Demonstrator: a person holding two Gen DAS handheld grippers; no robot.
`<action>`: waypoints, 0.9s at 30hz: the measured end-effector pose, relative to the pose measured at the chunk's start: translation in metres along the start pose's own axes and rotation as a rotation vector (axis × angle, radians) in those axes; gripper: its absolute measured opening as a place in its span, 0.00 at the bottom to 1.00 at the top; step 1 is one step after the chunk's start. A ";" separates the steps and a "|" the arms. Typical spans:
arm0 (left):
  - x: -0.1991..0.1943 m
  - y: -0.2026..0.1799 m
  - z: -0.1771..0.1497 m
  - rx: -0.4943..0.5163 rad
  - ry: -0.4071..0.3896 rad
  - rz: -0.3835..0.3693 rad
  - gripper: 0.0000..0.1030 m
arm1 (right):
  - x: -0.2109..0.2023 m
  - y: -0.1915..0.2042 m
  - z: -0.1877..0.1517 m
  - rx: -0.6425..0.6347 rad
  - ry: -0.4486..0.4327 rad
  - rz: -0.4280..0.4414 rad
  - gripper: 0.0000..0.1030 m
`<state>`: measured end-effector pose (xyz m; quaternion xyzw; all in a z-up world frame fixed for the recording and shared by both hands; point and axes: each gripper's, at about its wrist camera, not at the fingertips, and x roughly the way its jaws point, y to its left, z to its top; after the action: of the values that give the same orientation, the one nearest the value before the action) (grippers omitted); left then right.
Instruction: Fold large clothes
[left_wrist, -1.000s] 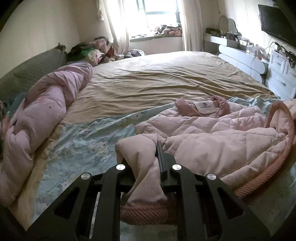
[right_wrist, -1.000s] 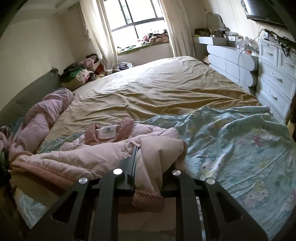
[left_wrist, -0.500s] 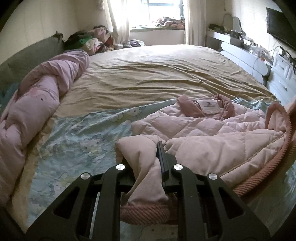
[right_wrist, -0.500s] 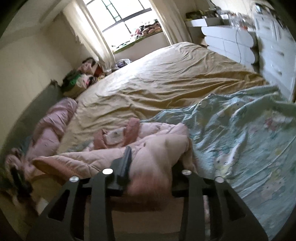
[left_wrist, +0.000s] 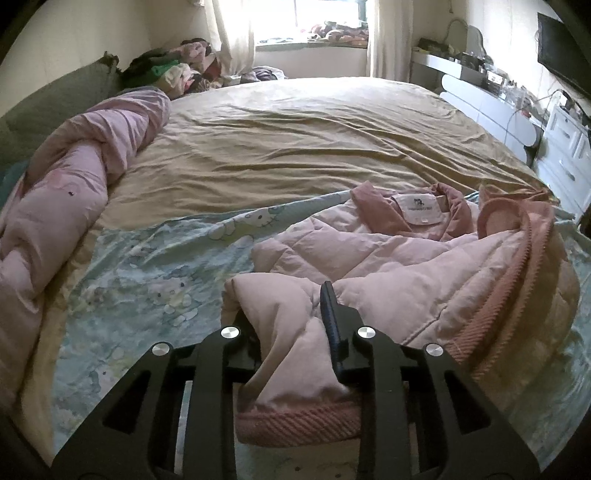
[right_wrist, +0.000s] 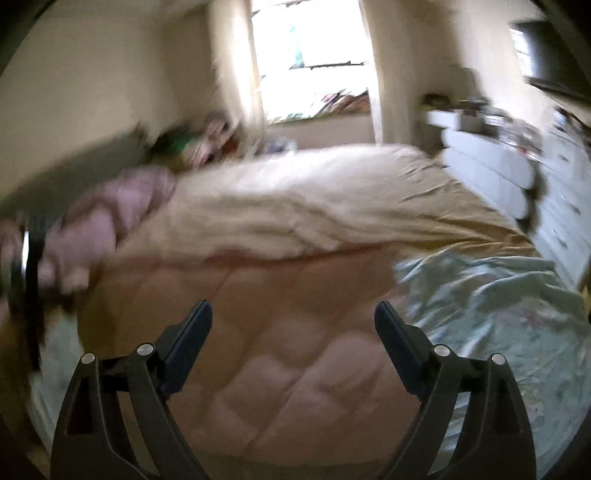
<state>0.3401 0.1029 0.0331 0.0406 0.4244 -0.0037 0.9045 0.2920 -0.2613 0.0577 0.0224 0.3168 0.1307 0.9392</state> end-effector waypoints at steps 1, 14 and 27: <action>0.001 -0.002 0.000 0.008 -0.002 0.005 0.18 | 0.012 0.011 -0.007 -0.029 0.033 0.009 0.86; -0.009 0.004 0.009 -0.049 -0.037 -0.136 0.51 | 0.135 0.083 -0.058 -0.034 0.304 0.059 0.95; -0.065 0.013 0.021 -0.066 -0.250 -0.099 0.89 | 0.153 0.072 -0.046 0.056 0.286 0.044 0.95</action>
<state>0.3152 0.1125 0.0969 -0.0110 0.3097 -0.0392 0.9500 0.3650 -0.1544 -0.0607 0.0369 0.4504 0.1441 0.8803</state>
